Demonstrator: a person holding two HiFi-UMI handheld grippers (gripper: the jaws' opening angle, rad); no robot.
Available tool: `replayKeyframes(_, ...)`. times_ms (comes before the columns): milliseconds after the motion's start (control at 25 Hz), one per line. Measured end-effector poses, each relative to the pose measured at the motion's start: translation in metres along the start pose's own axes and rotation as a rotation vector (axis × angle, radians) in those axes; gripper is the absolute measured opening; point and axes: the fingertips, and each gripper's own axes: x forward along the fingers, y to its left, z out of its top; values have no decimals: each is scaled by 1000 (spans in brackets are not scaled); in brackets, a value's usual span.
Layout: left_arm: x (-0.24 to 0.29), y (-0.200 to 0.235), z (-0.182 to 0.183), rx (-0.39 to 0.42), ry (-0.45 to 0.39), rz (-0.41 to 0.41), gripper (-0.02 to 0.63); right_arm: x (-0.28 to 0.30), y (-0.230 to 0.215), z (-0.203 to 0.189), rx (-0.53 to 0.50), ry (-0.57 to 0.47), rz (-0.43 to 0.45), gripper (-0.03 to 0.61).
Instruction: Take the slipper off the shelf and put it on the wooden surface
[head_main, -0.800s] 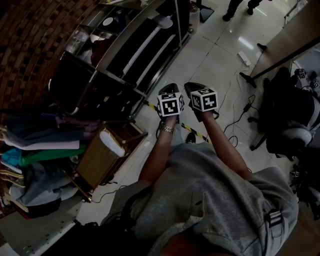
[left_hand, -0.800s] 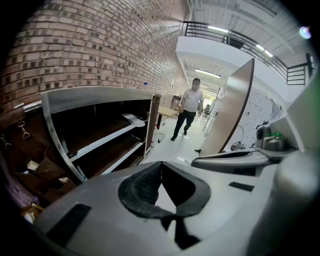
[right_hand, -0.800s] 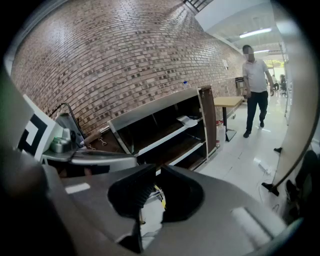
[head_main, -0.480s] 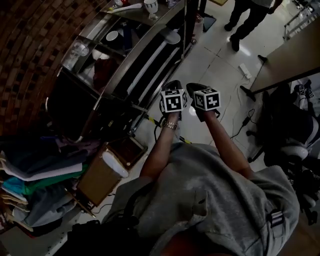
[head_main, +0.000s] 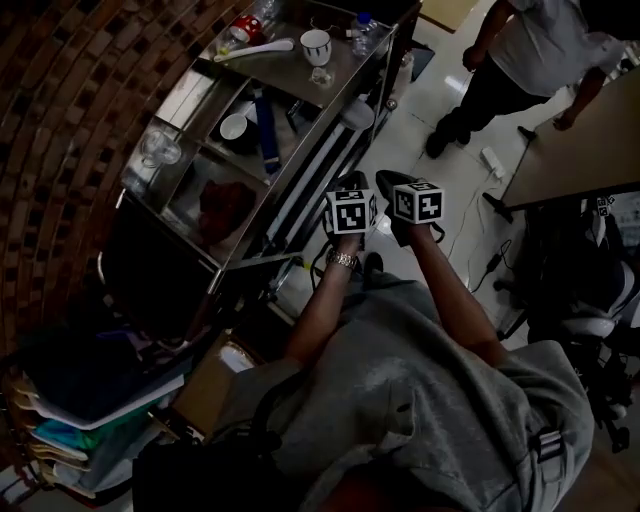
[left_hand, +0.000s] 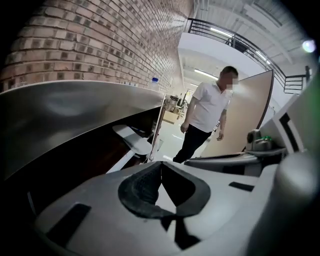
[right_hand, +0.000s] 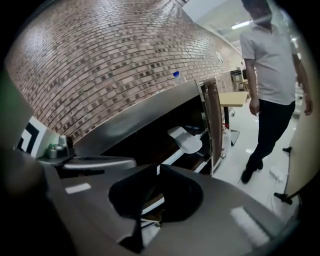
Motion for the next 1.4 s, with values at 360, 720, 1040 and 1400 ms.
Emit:
replayKeyframes(360, 40, 27, 19, 22, 51, -8, 3, 134, -107, 27, 421, -54, 69, 189)
replayKeyframes(720, 68, 45, 2, 15, 165, -31, 3, 249, -201, 32, 711, -46, -11, 384)
replayKeyframes(1040, 71, 58, -18, 3, 234, -31, 3, 293, -198, 53, 829, -121, 160, 194)
replayKeyframes(1400, 81, 45, 10, -14, 170, -50, 3, 180, -153, 78, 348, -68, 57, 80)
